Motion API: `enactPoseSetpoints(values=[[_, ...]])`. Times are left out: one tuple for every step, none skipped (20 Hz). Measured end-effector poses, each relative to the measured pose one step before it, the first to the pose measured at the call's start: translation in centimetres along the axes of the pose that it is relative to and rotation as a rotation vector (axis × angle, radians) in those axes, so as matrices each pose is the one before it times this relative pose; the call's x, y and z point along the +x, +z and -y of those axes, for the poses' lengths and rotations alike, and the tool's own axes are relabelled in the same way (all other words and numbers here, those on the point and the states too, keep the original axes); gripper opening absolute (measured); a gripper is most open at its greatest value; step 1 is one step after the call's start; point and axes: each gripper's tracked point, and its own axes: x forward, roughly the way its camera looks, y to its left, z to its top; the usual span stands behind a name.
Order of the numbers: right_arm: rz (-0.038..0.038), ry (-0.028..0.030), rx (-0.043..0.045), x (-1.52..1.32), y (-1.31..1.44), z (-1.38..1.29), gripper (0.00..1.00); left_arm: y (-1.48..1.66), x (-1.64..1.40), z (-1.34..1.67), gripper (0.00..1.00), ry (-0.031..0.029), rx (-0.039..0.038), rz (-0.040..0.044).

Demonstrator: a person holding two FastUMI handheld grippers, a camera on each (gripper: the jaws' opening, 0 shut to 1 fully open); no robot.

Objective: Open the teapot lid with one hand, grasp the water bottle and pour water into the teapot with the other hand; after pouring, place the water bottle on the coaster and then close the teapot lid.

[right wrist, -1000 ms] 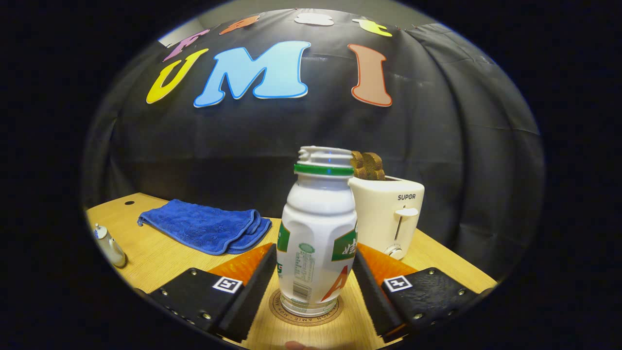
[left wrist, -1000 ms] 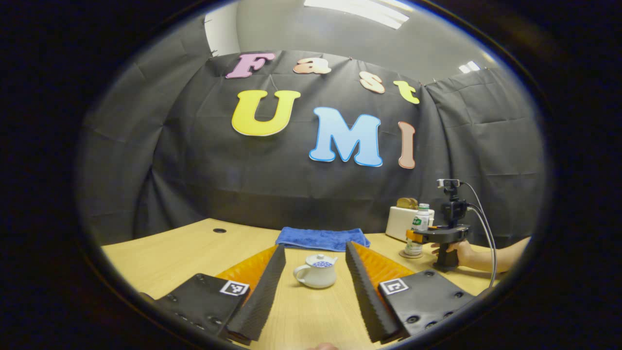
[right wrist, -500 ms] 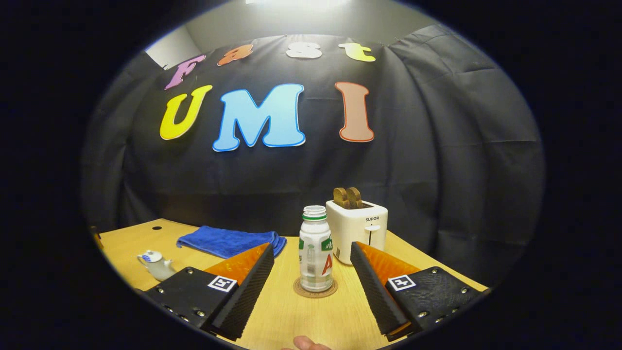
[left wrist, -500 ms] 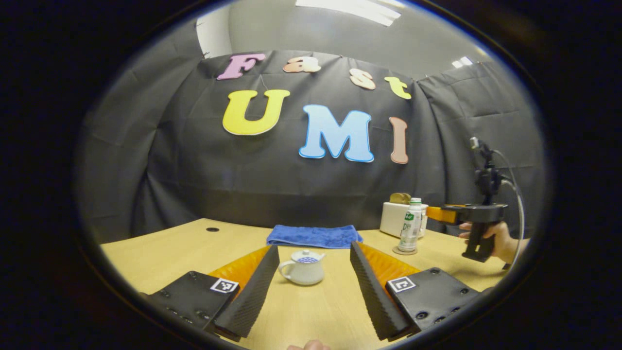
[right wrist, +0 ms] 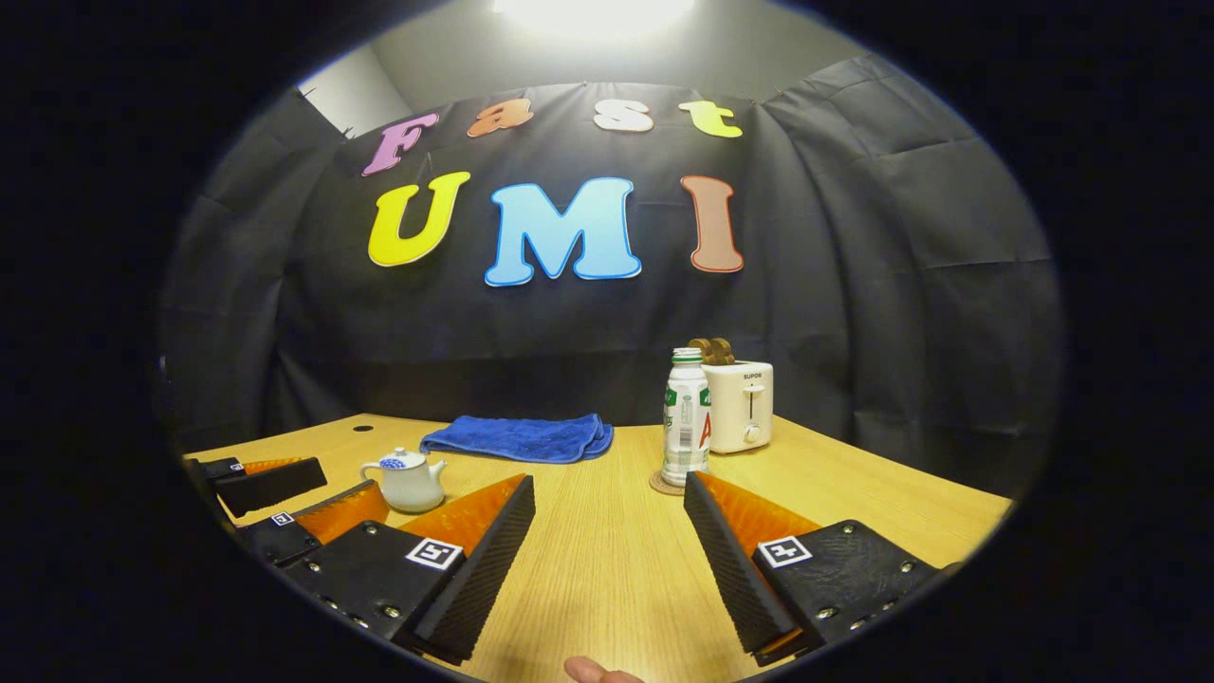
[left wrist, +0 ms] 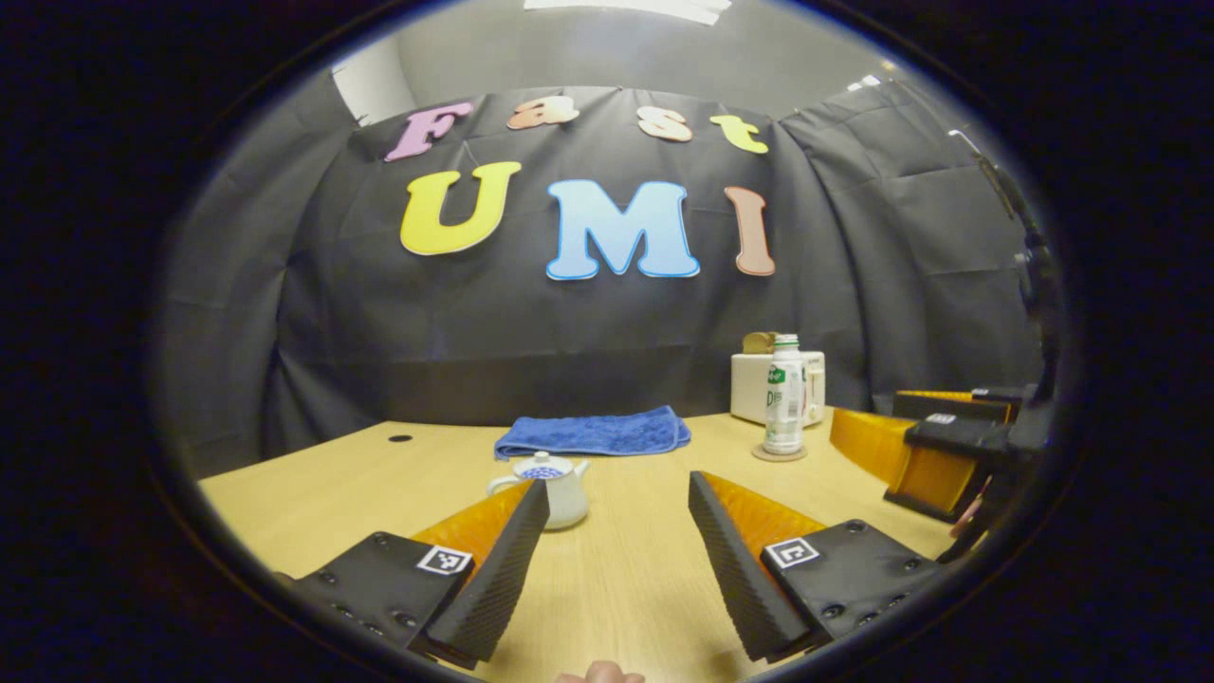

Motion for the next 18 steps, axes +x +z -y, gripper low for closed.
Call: enactPoseSetpoints(values=[[-0.01556, 0.01157, -0.00949, -0.066, -0.922, -0.783, 0.98, -0.078, -0.014, -0.473, 1.0, 0.02594, 0.0074, -0.00505], [-0.01906, 0.01153, -0.01174, -0.072, -1.101, -0.492, 0.98, -0.041, -0.334, -0.338, 1.0, 0.03356, -0.01308, 0.00104], [0.01863, -0.00121, -0.00375, -0.276, 0.171, -0.012, 0.98, 0.662, 0.047, -0.287, 1.0, 0.01942, 0.00611, 0.00019], [0.00536, -0.01088, 0.0035, -0.332, 0.6, 0.358, 0.98, -0.444, -0.286, -0.045, 1.0, 0.00416, -0.00121, -0.00123], [-0.01976, 0.01137, -0.00016, 0.032, -0.831, -0.179, 0.96, -0.083, -0.144, 0.205, 1.0, -0.00113, -0.00204, -0.00277], [0.00729, 0.01546, 0.00614, 0.123, 0.285, -0.268, 0.98, -0.099, -0.152, -0.009, 1.0, 0.0045, 0.00324, 0.00256], [-0.00116, -0.00505, -0.00737, -0.207, -0.059, 0.01, 0.97, 0.028, -0.136, 0.071, 1.0, 0.00556, -0.00053, -0.00013], [0.00219, 0.00402, 0.00345, -0.134, 0.029, -0.267, 0.97, -0.062, -0.254, 0.572, 1.0, -0.01057, 0.0, 0.00215], [-0.00343, 0.00246, -0.00642, 0.074, -0.098, -0.069, 0.97, 0.322, -0.238, 0.257, 1.0, -0.00077, 0.00105, 0.00511], [0.00365, -0.01403, 0.00645, 0.011, 0.122, 0.253, 0.96, -0.45, 0.092, 0.179, 1.0, -0.00401, 0.002, -0.0046], [-0.0021, -0.00199, 0.00158, -0.226, -0.11, -0.023, 0.95, 0.04, 0.056, -0.13, 1.0, -0.001, -0.00419, -0.00219], [-0.00007, 0.00081, -0.00112, -0.004, 0.126, -0.075, 0.95, 0.021, -0.009, -0.132, 1.0, 0.00158, 0.00107, 0.00199], [-0.00116, 0.0003, 0.00046, 0.046, -0.006, 0.022, 0.95, -0.002, -0.054, -0.011, 1.0, 0.0005, 0.00069, -0.0011], [0.0002, 0.00401, 0.00017, 0.027, -0.051, -0.055, 0.95, -0.074, -0.115, 0.021, 1.0, 0.00012, -0.00084, -0.00039], [0.00157, 0.0129, 0.00112, -0.116, 0.025, -0.229, 0.95, 0.085, -0.035, 0.112, 1.0, -0.0054, -0.00032, -0.00031], [-0.00109, 0.01084, 0.00036, 0.045, 0.019, -0.146, 0.95, 0.003, 0.024, 0.184, 1.0, -0.00914, -0.00108, -0.00001], [-0.00059, 0.00692, 0.00021, -0.085, -0.043, -0.016, 0.95, -0.023, 0.048, 0.064, 1.0, -0.00678, 0.00062, -0.00008], [-0.00012, 0.00208, -0.00051, 0.021, -0.001, -0.072, 0.95, 0.008, -0.018, 0.06, 1.0, -0.00531, -0.00013, -0.00103]])
